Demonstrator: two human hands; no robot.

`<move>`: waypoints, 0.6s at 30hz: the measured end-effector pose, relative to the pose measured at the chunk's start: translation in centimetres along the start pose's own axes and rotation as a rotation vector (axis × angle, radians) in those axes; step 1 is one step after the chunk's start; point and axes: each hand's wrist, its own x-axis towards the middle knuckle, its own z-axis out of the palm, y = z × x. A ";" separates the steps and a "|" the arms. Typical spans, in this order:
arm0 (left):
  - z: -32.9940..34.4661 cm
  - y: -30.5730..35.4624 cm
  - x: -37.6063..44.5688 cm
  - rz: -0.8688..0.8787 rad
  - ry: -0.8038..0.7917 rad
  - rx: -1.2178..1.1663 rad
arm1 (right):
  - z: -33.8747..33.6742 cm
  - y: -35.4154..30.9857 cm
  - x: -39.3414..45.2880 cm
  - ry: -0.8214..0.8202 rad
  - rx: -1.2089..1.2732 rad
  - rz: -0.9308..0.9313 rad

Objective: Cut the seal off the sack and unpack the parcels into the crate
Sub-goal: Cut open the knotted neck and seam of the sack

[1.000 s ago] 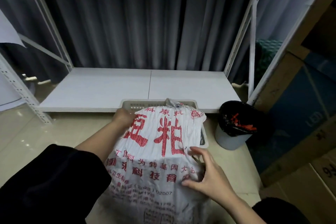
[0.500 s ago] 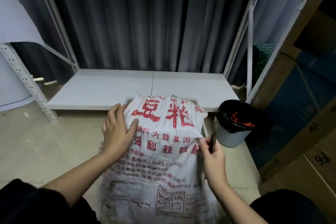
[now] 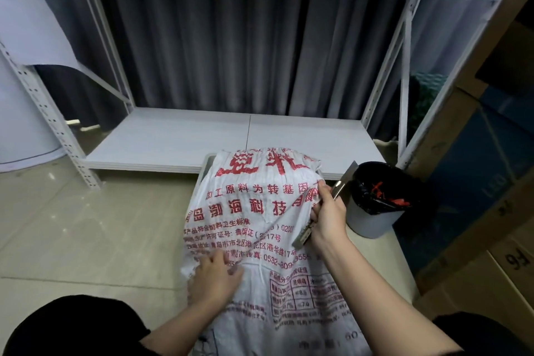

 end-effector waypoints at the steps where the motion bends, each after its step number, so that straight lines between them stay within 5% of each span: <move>1: -0.1 0.1 0.4 0.021 0.044 -0.001 | 0.1 0.1 0.2 0.000 0.012 0.012; 5: -0.8 0.0 1.6 0.250 0.178 -0.052 | 0.3 -1.2 1.7 0.003 0.004 -0.019; 11: -6.2 1.9 1.1 0.679 0.277 -0.298 | 0.3 -5.9 5.3 -0.008 -0.450 -0.198; 15: -9.4 6.5 2.5 0.577 0.293 -0.483 | -1.5 -6.7 6.6 0.059 -0.671 -0.357; 18: -10.6 9.8 4.7 0.322 0.214 -0.692 | -2.8 -6.0 4.3 -0.014 -0.850 -0.496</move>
